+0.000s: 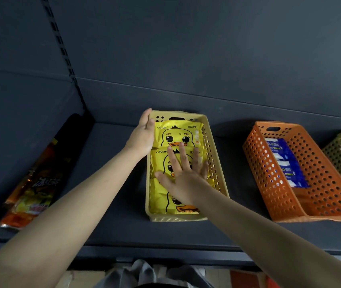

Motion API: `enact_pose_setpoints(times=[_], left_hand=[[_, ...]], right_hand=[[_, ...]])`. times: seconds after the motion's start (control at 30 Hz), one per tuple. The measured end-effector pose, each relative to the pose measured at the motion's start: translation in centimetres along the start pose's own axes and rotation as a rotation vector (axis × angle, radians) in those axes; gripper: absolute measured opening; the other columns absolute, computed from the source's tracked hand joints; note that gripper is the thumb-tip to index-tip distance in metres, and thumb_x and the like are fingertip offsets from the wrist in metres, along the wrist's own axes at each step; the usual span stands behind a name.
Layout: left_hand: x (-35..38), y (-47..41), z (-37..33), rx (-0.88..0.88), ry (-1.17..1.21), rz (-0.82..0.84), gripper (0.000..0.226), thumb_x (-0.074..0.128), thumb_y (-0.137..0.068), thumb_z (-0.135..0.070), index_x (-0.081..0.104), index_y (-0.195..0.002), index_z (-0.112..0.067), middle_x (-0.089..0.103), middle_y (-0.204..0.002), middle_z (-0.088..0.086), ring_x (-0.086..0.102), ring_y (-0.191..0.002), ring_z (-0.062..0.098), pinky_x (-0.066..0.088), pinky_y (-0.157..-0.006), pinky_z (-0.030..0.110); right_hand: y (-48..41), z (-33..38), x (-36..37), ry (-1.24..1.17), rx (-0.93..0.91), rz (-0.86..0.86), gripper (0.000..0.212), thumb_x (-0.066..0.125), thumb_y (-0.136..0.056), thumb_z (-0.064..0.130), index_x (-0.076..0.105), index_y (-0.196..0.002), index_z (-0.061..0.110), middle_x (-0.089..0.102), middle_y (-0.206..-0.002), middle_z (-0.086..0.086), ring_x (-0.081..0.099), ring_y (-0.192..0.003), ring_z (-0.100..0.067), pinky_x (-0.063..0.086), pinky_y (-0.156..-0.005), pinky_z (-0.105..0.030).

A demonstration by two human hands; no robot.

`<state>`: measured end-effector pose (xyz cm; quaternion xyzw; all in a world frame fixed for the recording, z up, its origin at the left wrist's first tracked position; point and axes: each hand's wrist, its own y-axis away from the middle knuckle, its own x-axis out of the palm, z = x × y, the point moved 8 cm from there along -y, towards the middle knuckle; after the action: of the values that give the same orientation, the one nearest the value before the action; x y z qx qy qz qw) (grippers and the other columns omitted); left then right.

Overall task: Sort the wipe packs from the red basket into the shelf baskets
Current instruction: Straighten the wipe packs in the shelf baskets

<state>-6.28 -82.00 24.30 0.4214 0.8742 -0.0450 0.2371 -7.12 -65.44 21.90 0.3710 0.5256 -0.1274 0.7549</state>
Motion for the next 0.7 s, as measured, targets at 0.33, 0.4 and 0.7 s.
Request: enact_pose_setpoints(times=[0.33,0.4,0.7], left_hand=[[0.1,0.0,0.1,0.004,0.07,-0.015,0.046,0.02,-0.106,-0.034,0.019,-0.152,-0.032,0.028,-0.158,0.0,0.031,-0.142,0.021,0.026,-0.104,0.026],[0.0,-0.1,0.2,0.01,0.074,-0.004,0.047,0.02,-0.106,-0.035,0.018,-0.152,-0.032,0.028,-0.158,0.0,0.031,-0.143,0.021,0.027,-0.106,0.028],[-0.1,-0.2,-0.1,0.007,0.021,-0.013,0.047,0.02,-0.106,-0.034,0.016,-0.153,-0.031,0.026,-0.159,-0.001,0.031,-0.142,0.021,0.028,-0.104,0.026]], right_hand=[[-3.3,-0.7,-1.4,-0.009,0.022,-0.118,0.073,0.009,-0.091,0.07,-0.028,-0.145,0.037,-0.043,-0.149,0.001,-0.043,-0.133,-0.024,-0.02,-0.114,-0.051],[-3.7,-0.8,-1.2,-0.002,0.012,-0.089,0.073,0.008,-0.09,0.071,-0.029,-0.144,0.037,-0.044,-0.148,0.001,-0.044,-0.133,-0.025,-0.021,-0.113,-0.051],[-5.8,-1.7,-2.7,-0.017,0.017,-0.034,0.068,0.01,-0.094,0.066,-0.028,-0.144,0.04,-0.044,-0.148,0.001,-0.042,-0.135,-0.024,-0.016,-0.116,-0.051]])
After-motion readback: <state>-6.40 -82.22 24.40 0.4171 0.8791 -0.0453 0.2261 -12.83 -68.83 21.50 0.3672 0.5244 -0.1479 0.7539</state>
